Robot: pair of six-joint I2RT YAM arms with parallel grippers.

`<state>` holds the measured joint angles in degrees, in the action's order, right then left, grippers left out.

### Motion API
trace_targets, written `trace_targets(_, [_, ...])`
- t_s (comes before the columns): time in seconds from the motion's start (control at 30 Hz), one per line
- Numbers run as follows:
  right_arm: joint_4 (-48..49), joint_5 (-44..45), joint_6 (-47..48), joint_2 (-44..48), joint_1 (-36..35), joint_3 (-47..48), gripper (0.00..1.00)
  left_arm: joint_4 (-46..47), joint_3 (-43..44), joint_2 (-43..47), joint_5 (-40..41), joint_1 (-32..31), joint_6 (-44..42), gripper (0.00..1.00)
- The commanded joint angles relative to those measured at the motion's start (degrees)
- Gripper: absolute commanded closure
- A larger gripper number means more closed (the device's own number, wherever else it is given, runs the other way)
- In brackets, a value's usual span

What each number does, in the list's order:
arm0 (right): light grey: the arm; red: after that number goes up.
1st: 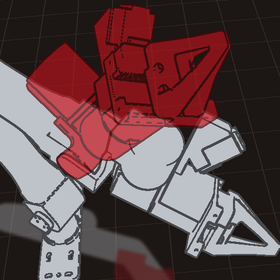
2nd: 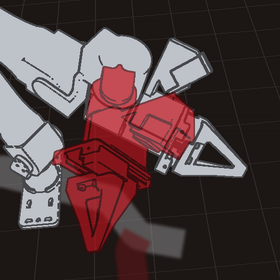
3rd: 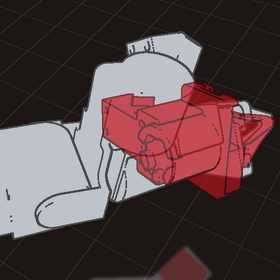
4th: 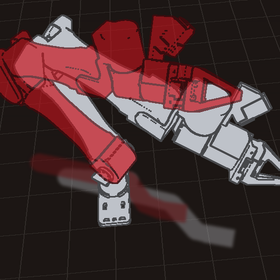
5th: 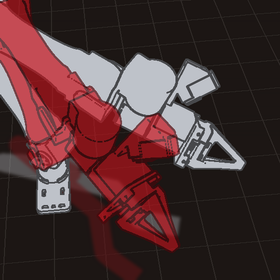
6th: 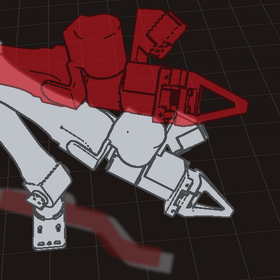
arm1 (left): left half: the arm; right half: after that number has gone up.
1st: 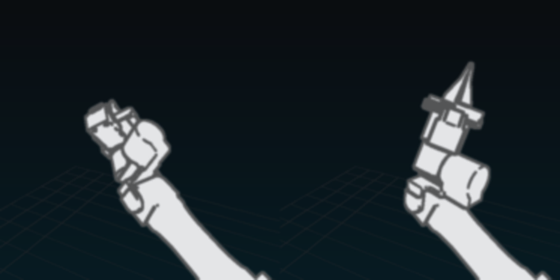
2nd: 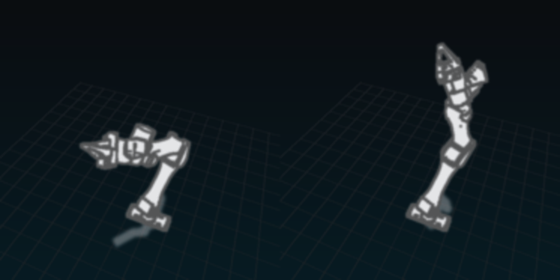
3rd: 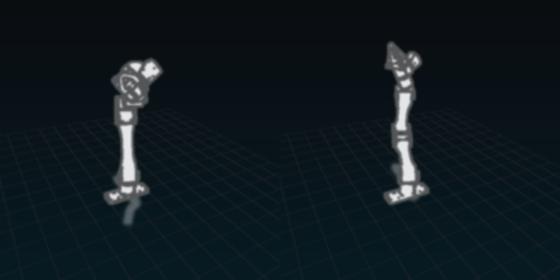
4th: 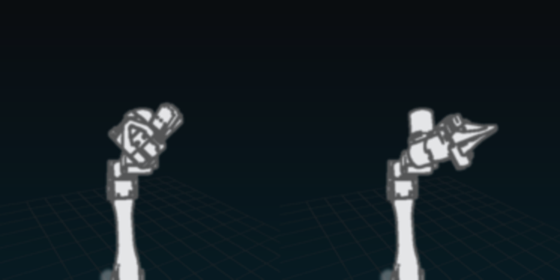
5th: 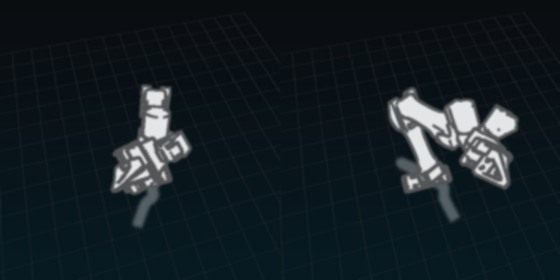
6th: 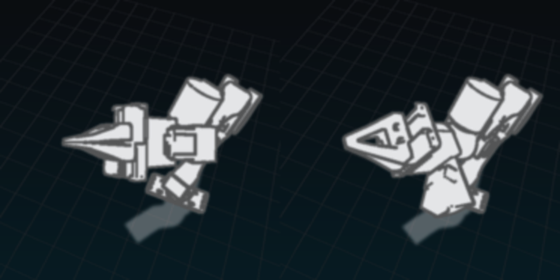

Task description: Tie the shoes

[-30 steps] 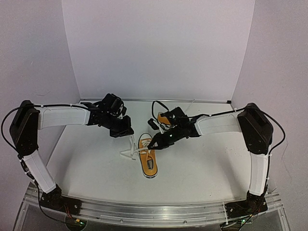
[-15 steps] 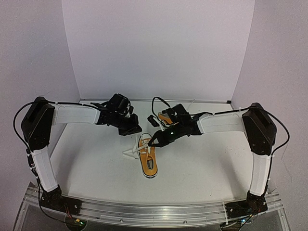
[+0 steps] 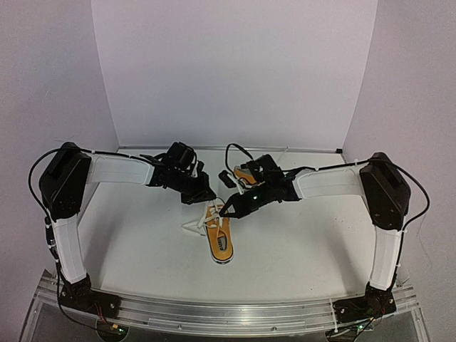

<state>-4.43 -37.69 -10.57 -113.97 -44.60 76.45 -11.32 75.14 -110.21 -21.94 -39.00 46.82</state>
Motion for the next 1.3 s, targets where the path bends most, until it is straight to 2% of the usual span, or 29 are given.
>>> trace_targets(0.0, [1.61,-1.09,0.19,2.28,0.12,-0.54,0.97,2.53,-0.82,-0.08,-4.49,0.00,-0.13,1.00])
trace_targets(0.47, [1.53,-1.93,0.99,2.53,0.13,-0.87,0.96,-9.18,0.07,2.22,-5.91,0.01,-6.27,1.00])
trace_targets(0.97, [1.53,-1.91,0.42,2.54,0.12,-0.71,0.91,-8.11,-2.26,2.63,-10.58,-0.80,-6.50,1.00])
trace_targets(1.1, [1.53,-1.30,-0.16,3.14,0.13,-1.54,0.85,-5.67,-3.10,2.49,-12.57,-1.19,-5.09,1.00])
trace_targets(1.2, [1.53,0.20,-1.21,4.18,0.13,-3.17,0.69,-4.35,-3.18,2.20,-13.24,-1.76,-4.30,1.00])
trace_targets(1.27, [1.60,1.30,-1.89,5.61,0.13,-4.47,0.64,-3.89,-3.16,1.98,-13.45,-2.16,-3.97,1.00])
